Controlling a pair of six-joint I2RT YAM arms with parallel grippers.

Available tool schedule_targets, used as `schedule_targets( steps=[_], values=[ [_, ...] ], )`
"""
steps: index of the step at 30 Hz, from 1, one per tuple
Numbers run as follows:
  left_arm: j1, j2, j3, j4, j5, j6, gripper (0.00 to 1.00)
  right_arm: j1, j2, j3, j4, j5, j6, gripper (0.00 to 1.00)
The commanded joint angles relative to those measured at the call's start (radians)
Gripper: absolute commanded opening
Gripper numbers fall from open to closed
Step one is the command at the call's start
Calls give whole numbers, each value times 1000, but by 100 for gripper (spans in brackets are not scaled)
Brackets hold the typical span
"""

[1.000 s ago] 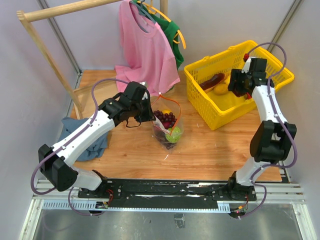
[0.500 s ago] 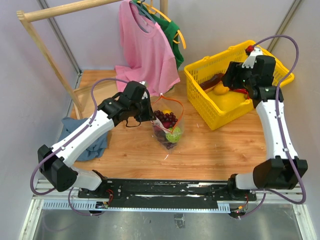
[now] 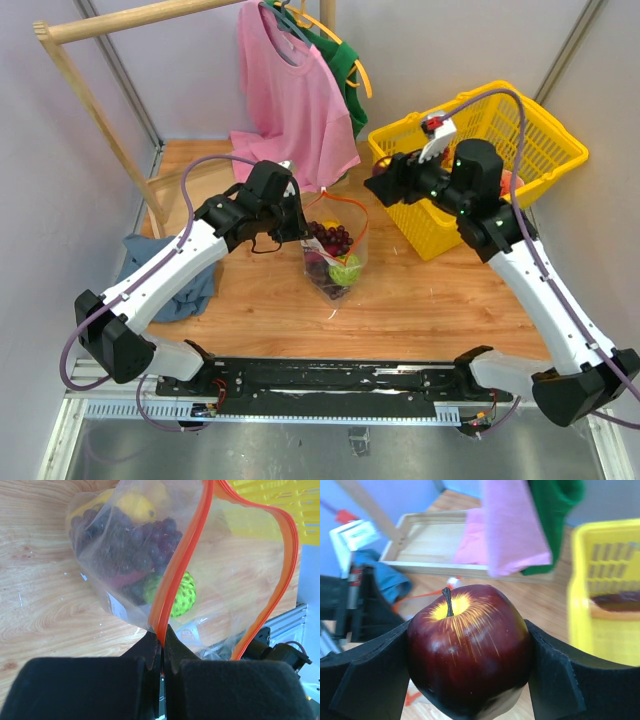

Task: Place the food in the zip-top bag and seal the zipper
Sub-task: Pick up the fake fruit from the bin, then place the fake fruit in the zipper food storage bag.

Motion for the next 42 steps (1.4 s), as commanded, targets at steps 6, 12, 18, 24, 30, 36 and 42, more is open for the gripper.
schedule_targets(
  steps=[6,12,18,24,30,36,42],
  values=[
    [2,-22,23,18,1,-4,0,255,86,-77,217,20,39,21],
    [2,-22,21,23,7,-9,0,322,147,-151,270,50,36,27],
    [2,-33,4,30,8,-13,0,332,151,-226,257,73,35,42],
    [2,-36,-1,32,8,-12,0,331,131,-247,203,92,17,65],
    [2,-36,-4,30,5,-15,0,333,109,-218,148,55,8,81],
    [2,-36,-1,28,6,-14,0,333,103,-169,79,47,-24,90],
    [2,-37,-2,27,9,-16,0,333,100,-133,21,64,-55,94]
  ],
)
